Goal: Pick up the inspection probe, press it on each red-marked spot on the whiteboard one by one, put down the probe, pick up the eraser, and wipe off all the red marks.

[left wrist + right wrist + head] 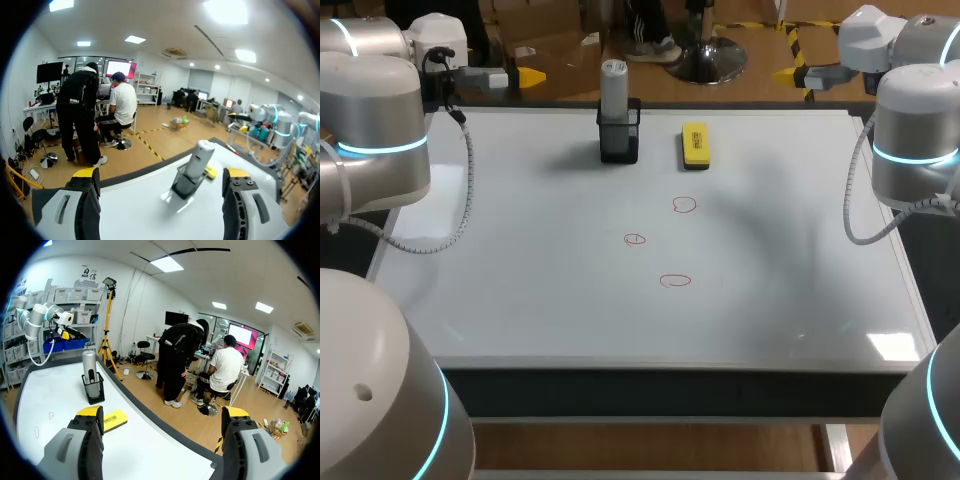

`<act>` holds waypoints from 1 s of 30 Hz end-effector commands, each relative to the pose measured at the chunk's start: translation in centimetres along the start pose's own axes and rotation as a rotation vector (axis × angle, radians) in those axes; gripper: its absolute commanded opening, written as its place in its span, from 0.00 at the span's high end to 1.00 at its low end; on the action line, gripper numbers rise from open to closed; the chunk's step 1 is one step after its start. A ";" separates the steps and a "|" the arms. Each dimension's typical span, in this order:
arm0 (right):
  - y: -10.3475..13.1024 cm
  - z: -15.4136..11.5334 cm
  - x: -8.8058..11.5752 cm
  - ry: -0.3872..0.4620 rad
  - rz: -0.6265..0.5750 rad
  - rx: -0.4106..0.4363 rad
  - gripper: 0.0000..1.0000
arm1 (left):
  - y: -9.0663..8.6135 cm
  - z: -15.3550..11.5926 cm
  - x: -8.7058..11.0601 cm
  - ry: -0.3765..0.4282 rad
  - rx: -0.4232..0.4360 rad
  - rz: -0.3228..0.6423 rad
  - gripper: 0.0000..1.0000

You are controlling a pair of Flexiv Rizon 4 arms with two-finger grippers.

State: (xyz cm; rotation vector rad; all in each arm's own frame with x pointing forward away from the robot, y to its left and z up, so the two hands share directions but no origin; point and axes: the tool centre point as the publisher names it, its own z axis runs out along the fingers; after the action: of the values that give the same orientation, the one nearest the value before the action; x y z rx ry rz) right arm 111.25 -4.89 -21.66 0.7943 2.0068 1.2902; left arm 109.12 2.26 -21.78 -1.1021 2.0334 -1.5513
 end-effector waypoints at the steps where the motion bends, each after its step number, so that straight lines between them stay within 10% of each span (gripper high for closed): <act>1: 0.0 0.0 0.0 0.000 0.000 0.002 0.00 | 0.0 0.0 0.0 0.000 -0.001 -0.001 0.00; 20: 0.0 0.0 0.0 0.000 0.000 0.002 0.00 | 0.1 0.0 0.0 0.006 -0.006 0.015 0.00; 30: 0.0 0.0 0.0 0.000 0.000 0.002 0.00 | 0.2 0.2 1.6 0.197 0.046 0.147 0.00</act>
State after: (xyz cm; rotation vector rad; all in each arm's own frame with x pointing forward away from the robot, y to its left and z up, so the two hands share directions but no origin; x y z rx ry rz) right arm 111.26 -4.88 -21.65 0.7943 2.0068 1.2902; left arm 108.30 0.07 -21.49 -0.8581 2.1266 -1.6117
